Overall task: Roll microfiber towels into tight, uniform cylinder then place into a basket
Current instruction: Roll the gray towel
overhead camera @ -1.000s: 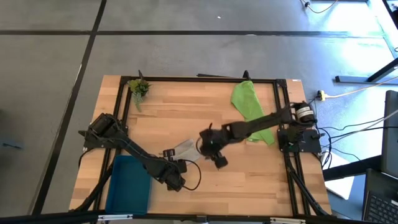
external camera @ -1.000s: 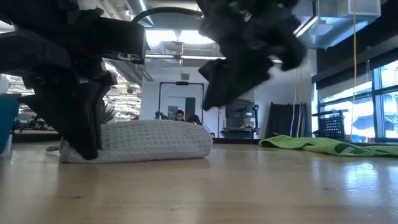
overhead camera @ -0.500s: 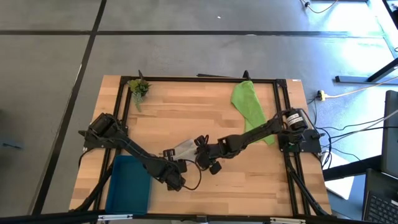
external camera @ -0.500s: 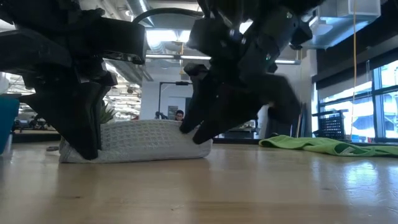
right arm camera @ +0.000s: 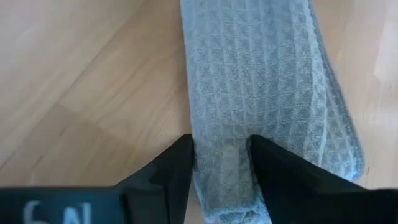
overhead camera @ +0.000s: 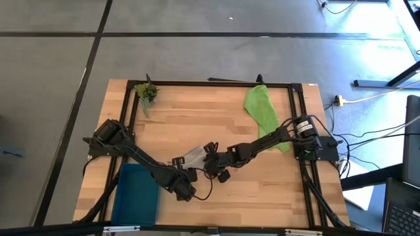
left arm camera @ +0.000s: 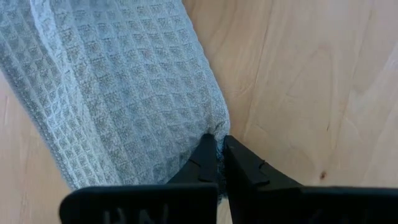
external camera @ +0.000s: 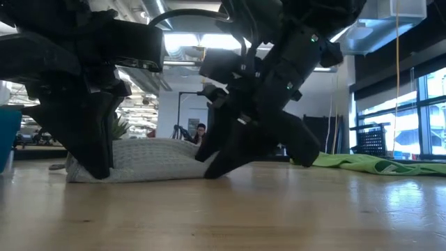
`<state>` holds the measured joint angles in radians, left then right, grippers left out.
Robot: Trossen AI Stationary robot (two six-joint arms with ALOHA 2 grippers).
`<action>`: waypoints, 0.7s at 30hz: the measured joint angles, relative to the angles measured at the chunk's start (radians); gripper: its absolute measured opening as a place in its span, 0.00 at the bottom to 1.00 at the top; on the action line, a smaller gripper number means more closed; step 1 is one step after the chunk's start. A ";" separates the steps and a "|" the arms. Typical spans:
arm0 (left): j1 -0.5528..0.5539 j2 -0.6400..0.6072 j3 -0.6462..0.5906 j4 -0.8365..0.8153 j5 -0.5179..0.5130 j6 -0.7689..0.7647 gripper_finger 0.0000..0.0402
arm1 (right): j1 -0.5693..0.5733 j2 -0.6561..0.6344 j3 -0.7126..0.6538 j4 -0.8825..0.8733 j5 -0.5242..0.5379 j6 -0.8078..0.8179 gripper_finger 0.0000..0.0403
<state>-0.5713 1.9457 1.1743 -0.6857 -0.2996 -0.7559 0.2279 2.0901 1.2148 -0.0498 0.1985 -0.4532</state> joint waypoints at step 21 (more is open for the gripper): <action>0.043 -0.022 0.006 -0.014 0.127 0.005 0.00 | -0.035 0.007 0.111 -0.246 -0.285 0.279 0.06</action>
<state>-0.5286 1.9237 1.1800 -0.6995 -0.1722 -0.7509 0.1930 2.0967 1.3261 -0.2960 -0.0863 -0.1739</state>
